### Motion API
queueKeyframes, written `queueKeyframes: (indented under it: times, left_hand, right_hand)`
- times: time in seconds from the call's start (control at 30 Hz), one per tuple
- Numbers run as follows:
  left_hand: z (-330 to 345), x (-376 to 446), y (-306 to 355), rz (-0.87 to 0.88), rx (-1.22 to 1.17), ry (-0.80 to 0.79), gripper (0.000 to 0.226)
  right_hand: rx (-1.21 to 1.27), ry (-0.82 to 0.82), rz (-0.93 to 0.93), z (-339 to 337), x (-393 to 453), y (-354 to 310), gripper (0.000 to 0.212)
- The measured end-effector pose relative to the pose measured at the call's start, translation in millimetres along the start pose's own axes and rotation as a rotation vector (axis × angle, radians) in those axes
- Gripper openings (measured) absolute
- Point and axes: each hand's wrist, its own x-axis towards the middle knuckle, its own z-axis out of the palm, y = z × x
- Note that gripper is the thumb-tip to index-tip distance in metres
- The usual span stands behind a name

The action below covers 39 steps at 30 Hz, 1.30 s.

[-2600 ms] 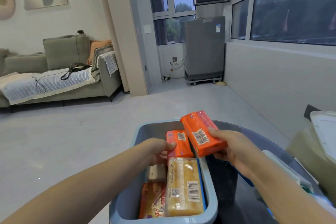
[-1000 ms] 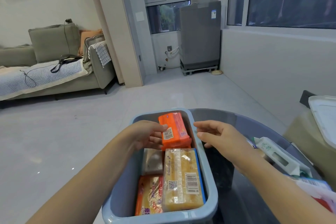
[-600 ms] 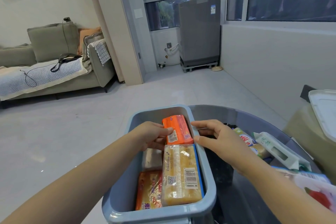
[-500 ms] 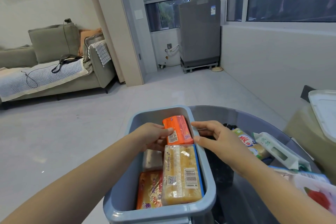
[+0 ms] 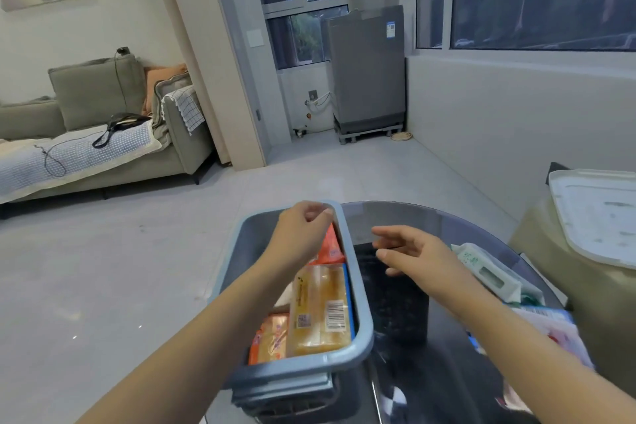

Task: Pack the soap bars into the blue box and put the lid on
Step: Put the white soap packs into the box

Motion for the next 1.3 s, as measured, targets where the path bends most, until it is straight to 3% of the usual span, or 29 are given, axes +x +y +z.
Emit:
queueKeyframes:
  times: [0.17,0.37,0.7,0.93,1.1,1.3]
  left_hand:
    - [30,-32,25,0.045,-0.104,-0.075,0.026]
    - [73,-61,49,0.072,0.0,-0.141,0.027]
    - [159,-71,47,-0.118,-0.154,-0.329,0.023]
    - [197,-83,25,-0.193,-0.198,-0.485,0.022]
    - [208,-82,16,-0.178,-0.253,-0.521,0.007]
    - [211,-87,8,-0.188,-0.35,-0.528,0.019]
  right_hand:
    - [0.04,0.074,0.034,-40,-7,6,0.022]
    - [0.011,0.11,0.134,-82,-24,19,0.018]
    - [-0.499,0.102,0.247,-136,-53,45,0.025]
    - [-0.718,-0.07,0.365,-155,-66,55,0.027]
    - [-0.665,-0.081,0.394,-156,-63,63,0.016]
    - [-0.606,-0.044,0.401,-154,-64,63,0.008]
